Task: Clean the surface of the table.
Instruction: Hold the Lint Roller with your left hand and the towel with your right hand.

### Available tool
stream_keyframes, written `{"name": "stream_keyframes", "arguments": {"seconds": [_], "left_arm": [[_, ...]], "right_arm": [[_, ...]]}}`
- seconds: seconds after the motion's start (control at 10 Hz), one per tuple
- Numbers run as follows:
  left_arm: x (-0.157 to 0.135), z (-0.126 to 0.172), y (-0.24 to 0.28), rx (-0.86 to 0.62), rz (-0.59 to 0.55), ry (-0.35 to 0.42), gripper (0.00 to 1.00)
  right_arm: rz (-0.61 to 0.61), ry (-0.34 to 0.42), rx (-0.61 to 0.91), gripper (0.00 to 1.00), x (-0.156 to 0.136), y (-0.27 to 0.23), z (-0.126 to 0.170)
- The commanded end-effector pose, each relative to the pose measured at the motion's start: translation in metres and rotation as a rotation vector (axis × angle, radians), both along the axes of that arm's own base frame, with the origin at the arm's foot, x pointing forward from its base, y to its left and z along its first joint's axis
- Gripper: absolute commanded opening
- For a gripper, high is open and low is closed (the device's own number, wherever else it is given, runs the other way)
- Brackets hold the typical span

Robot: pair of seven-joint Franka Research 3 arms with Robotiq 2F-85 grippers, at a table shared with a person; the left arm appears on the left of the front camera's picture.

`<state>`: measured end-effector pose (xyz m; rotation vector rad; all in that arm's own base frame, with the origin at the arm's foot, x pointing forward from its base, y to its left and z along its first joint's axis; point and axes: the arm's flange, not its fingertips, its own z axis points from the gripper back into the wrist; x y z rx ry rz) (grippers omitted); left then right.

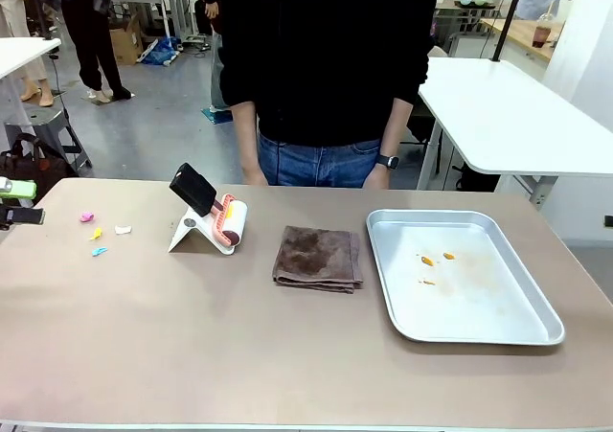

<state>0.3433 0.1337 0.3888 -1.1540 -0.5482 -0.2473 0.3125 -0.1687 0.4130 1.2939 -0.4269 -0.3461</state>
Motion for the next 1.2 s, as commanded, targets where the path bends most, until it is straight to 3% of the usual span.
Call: {"name": "stream_keyframes", "arguments": {"seconds": [0.0, 0.3, 0.6, 0.7, 0.9, 1.1], "left_arm": [[-0.007, 0.02, 0.007, 0.024, 0.02, -0.027, 1.0], [-0.004, 0.073, -0.014, 0.148, -0.045, -0.038, 1.0], [0.04, 0.121, -0.054, 0.332, -0.154, -0.015, 1.0], [0.061, 0.13, -0.067, 0.383, -0.183, 0.014, 1.0], [0.1, 0.144, -0.096, 0.516, -0.135, 0.093, 1.0], [0.14, 0.142, -0.123, 0.529, -0.168, 0.199, 1.0]], "right_arm": [[-0.006, -0.045, -0.068, 1.0, -0.002, 0.016, 0.014], [0.071, -0.111, -0.248, 1.0, 0.006, 0.081, 0.052], [0.211, -0.167, -0.482, 1.0, 0.022, 0.181, 0.089], [0.254, -0.151, -0.56, 1.0, 0.03, 0.215, 0.094], [0.31, -0.168, -0.707, 1.0, 0.039, 0.278, 0.095], [0.412, -0.162, -0.784, 1.0, 0.048, 0.338, 0.079]]}}
